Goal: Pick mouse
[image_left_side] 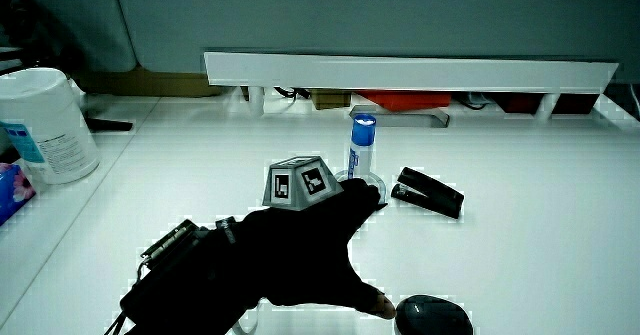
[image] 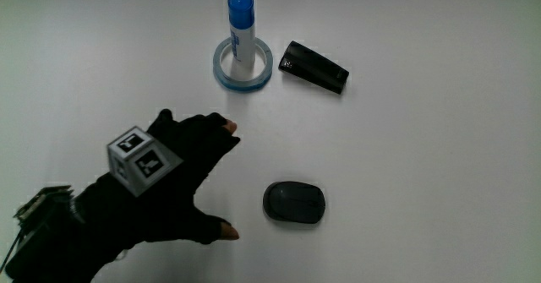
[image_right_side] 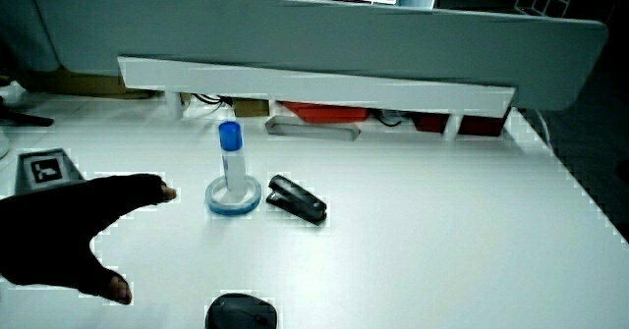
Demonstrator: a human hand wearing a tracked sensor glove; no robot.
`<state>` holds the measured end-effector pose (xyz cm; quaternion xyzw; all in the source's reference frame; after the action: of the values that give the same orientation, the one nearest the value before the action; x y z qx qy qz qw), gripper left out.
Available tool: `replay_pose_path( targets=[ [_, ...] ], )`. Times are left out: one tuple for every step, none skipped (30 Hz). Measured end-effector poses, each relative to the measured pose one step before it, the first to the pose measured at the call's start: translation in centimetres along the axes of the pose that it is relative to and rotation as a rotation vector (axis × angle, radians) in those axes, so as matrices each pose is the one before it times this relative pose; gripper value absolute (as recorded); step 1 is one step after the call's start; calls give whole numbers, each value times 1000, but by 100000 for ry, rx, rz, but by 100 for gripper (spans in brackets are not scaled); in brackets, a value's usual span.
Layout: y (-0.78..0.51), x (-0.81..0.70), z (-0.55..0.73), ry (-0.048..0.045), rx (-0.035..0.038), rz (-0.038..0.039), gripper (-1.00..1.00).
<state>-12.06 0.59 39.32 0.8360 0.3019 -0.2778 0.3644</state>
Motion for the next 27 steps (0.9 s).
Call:
replay_pose_path(
  targets=[
    [547, -369, -549, -2345, -514, 571, 0],
    [552, -378, -538, -2345, -514, 571, 0],
    [557, -387, -526, -2345, -514, 571, 0],
    [420, 1121, 469, 18143, -1612, -8806, 0],
    [676, -299, -742, 1686, 890, -2780, 0],
    [636, -431, -1027, -2007, -4478, 9387, 0],
    [826, -263, -861, -7334, -3599, 45, 0],
    [780, -112, -689, 2170, 261, -2111, 0],
    [775, -113, -693, 2170, 261, -2111, 0],
    [35, 1112, 410, 7375, -3654, 6016, 0],
    [61, 719, 301, 2393, -2142, 2213, 0],
    [250, 271, -42, 591, -552, -225, 0],
    [403, 79, -263, 1715, 81, -652, 0],
    [120, 330, 39, 1548, 474, 1388, 0],
    [360, 114, -249, 643, -1491, -360, 0],
    [313, 219, -137, 3610, 403, -2461, 0],
    [375, 83, -372, -1355, -2452, 2144, 0],
    [83, 317, 11, 22, 209, 1084, 0],
    [380, 92, -293, -203, -2640, 407, 0],
    [-86, 531, 340, 4111, 10, 193, 0],
    [283, 60, -215, 378, -700, 383, 0],
    [197, 101, -89, -388, -1646, 408, 0],
    [293, 17, -197, 983, 1140, -262, 0],
    [374, -36, -325, -934, -1420, 1108, 0],
    [289, 102, -108, 2059, 315, -686, 0],
    [157, 159, 28, 1081, -853, 543, 0],
    [180, 126, -54, 92, -1958, 1282, 0]
  ],
)
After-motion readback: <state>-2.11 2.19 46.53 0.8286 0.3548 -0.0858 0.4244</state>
